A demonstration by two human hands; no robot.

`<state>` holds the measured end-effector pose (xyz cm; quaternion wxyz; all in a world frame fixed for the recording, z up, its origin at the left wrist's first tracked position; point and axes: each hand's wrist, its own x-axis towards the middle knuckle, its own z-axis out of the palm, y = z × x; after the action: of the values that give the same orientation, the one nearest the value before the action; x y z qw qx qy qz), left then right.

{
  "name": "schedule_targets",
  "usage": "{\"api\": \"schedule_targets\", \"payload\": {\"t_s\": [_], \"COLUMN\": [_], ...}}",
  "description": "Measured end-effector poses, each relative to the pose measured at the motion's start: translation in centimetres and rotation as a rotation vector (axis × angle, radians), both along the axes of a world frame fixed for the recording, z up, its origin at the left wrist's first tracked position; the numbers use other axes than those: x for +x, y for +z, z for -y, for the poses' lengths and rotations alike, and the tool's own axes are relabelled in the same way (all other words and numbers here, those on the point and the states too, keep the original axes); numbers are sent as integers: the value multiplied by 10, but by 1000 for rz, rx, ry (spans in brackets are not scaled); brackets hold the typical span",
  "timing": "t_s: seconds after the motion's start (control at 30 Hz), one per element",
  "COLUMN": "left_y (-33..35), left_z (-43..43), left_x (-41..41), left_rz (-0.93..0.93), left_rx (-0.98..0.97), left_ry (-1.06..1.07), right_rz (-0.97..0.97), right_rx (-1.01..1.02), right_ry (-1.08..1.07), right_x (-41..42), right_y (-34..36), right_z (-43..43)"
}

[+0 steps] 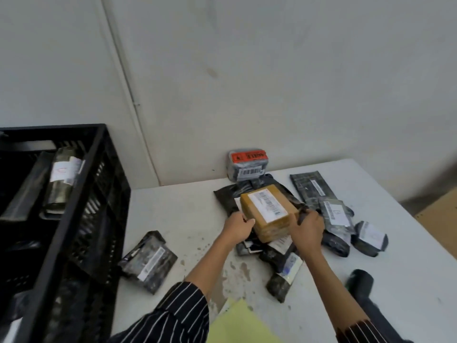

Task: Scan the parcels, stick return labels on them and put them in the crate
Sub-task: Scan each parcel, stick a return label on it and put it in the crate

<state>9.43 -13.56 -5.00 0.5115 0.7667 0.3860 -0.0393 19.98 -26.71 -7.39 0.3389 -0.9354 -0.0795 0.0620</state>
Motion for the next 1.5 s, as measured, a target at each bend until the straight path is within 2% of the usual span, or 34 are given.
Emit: {"api": "schedule_targets", "payload": {"t_s": [0.13,0.2,0.33,0.57,0.7,0.83,0.97,1.13,1.33,1.5], "left_y": [-20,-25,-23,-4,-1,-13,-33,-59,-63,-70], "left_z": [26,35,42,80,106,128,163,214,228,224], "left_x": [18,22,19,-12,-36,-62,-83,-92,-88,-88], "left_rz": [5,35,106,301,385,447,324,165,69,-46], "left_rx": [-249,-272,-192,-267,-362,-421,-418,-314,-66,-149], "left_ry": [91,168,254,319,410,502,415,382,287,173], "right_rz": [-233,-302,-361,-547,-647,-674,-676,-578,-391,-291], "right_rx": [-8,33,220,745,827,676,533,381,232,100], "right_ry": [65,73,68,112,215,396,431,488,503,496], "right_x": [14,15,8,-5,4,10,8,-13,-25,-24], "right_y": [-5,-10,-20,-3,2,-2,-21,-43,-54,-56], "right_z": [-5,-5,3,50,95,133,153,171,178,176]}}
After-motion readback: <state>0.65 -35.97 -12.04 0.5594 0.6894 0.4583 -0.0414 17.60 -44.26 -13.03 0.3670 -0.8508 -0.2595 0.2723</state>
